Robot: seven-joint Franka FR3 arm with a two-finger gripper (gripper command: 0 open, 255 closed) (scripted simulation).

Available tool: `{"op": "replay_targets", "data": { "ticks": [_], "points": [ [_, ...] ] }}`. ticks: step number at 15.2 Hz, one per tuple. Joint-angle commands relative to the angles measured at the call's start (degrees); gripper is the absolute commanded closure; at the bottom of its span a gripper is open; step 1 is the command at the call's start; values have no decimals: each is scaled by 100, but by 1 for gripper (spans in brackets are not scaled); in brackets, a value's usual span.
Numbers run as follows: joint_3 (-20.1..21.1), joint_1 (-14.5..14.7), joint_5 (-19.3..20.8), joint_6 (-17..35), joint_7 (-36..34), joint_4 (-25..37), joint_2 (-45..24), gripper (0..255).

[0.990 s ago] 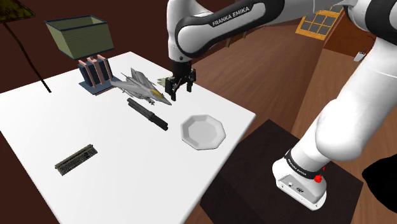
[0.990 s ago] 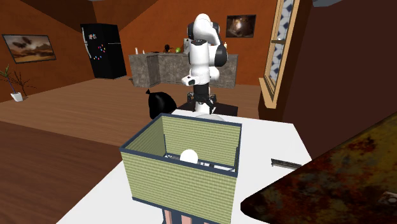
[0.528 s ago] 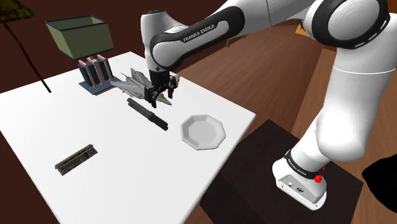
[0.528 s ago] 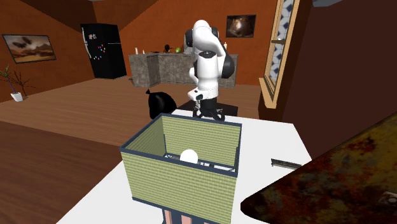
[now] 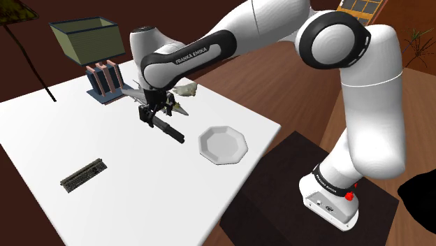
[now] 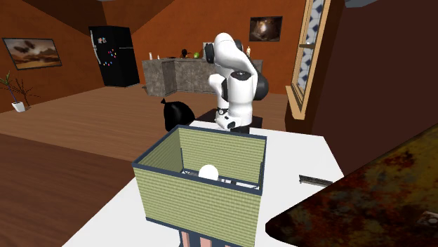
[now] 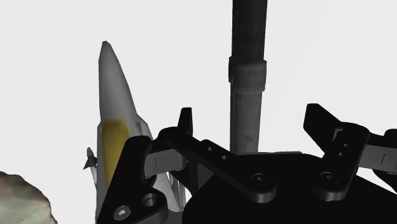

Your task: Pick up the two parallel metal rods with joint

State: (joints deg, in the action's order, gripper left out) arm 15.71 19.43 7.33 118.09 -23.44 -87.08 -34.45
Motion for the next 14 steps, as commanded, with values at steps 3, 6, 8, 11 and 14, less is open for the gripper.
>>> {"op": "replay_targets", "data": {
  "ticks": [3,6,8,11,14],
  "points": [
    [-32,33,51,197,-21,9,-205,0],
    [-49,42,76,340,-31,-38,-303,0],
    [-50,38,75,344,-26,-47,-298,255],
    [-49,36,74,343,-25,-51,-292,255],
    [-49,37,74,343,-26,-50,-294,255]
  ]
}}
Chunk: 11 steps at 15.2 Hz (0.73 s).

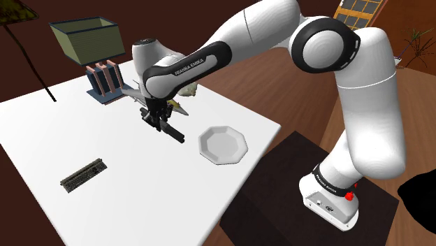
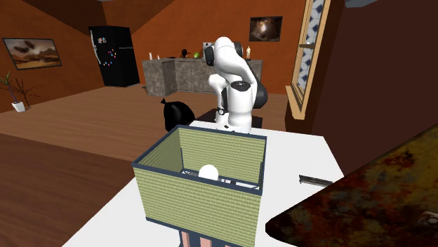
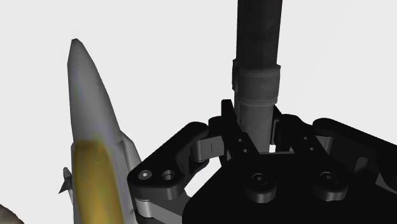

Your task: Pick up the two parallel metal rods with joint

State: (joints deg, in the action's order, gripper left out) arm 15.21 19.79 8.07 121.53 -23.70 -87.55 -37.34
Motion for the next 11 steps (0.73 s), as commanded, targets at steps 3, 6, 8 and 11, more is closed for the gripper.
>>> {"op": "replay_targets", "data": {
  "ticks": [3,6,8,11],
  "points": [
    [0,7,2,-4,-4,11,-16,255],
    [21,-5,-28,-170,7,62,101,255],
    [34,-11,-47,-284,15,104,173,255],
    [52,-19,-73,-459,26,182,273,255]
  ]
}}
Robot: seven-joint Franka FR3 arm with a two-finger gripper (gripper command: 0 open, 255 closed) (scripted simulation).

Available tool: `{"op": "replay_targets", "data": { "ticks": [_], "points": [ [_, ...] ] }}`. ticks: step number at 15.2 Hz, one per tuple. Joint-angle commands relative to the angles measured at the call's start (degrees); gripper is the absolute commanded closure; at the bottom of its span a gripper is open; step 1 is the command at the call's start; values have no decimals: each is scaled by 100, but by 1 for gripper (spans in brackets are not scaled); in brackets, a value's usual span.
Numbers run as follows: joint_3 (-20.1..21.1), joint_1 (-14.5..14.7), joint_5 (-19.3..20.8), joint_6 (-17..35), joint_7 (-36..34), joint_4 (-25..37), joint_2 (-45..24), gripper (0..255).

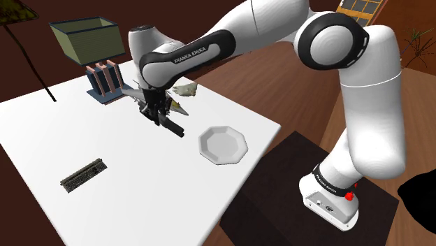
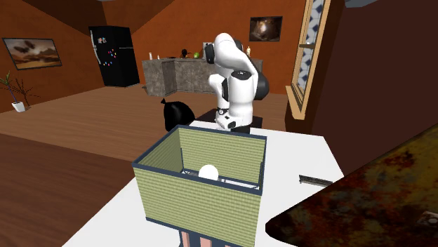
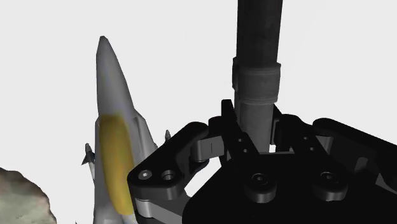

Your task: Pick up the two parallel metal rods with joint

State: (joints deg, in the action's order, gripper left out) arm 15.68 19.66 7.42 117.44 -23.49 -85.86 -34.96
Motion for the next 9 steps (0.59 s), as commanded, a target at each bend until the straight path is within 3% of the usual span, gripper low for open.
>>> {"op": "replay_targets", "data": {
  "ticks": [1,9],
  "points": [
    [11,-8,-18,-108,9,39,69,255],
    [42,-16,-67,-487,29,250,242,255]
  ]
}}
